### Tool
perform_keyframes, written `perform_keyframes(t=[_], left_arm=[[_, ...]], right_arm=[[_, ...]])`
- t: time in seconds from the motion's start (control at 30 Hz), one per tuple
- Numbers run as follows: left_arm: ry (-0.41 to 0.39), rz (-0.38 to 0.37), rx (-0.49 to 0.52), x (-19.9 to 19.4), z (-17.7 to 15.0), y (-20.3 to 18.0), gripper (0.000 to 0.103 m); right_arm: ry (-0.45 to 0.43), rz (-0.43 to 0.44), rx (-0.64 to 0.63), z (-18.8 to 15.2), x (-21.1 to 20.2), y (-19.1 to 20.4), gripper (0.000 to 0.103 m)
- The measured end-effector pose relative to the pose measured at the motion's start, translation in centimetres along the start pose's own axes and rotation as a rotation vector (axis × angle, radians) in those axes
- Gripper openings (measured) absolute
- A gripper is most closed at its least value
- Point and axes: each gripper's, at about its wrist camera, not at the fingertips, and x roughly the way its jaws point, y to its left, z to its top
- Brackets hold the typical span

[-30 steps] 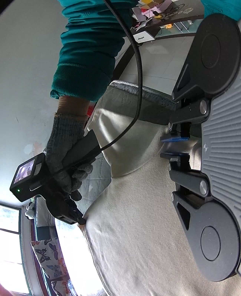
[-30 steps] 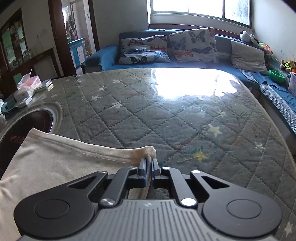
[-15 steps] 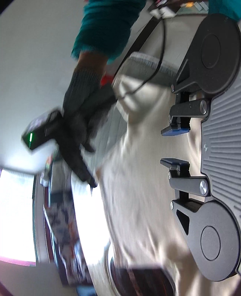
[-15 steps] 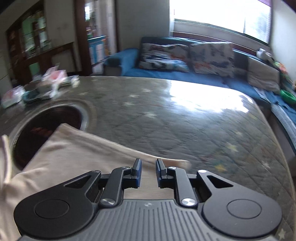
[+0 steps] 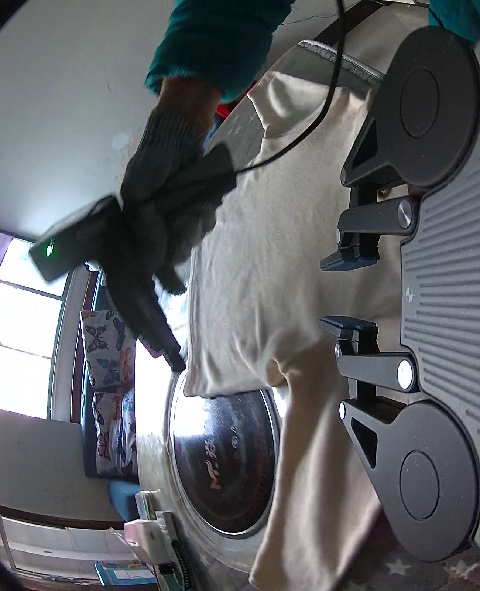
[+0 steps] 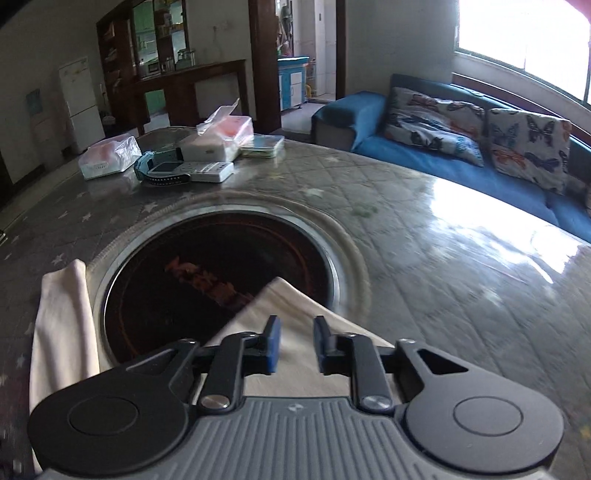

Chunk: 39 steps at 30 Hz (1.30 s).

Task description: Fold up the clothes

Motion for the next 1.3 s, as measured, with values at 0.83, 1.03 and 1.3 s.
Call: perform_keyframes(t=[0.83,1.03,1.3], left_arm=[[-0.007,-0.055,-0.055,-0.5,-1.5,1.4,0.032],[-0.017,-0.032,-0.061,-0.7,-1.1,1.5,0.038],[-0.08,0.064,-0.06,-2.4,-0.4,2.4,0.05]], right_arm=[[0.013,-0.107,-0.086,1.7,6.1,2.9,0.005],[-0.001,-0.088,-0.074,2.1,4.9,2.9,0.01],[-0.015,-0.072,-0.145,0.8,0.0,4.4,0.025]])
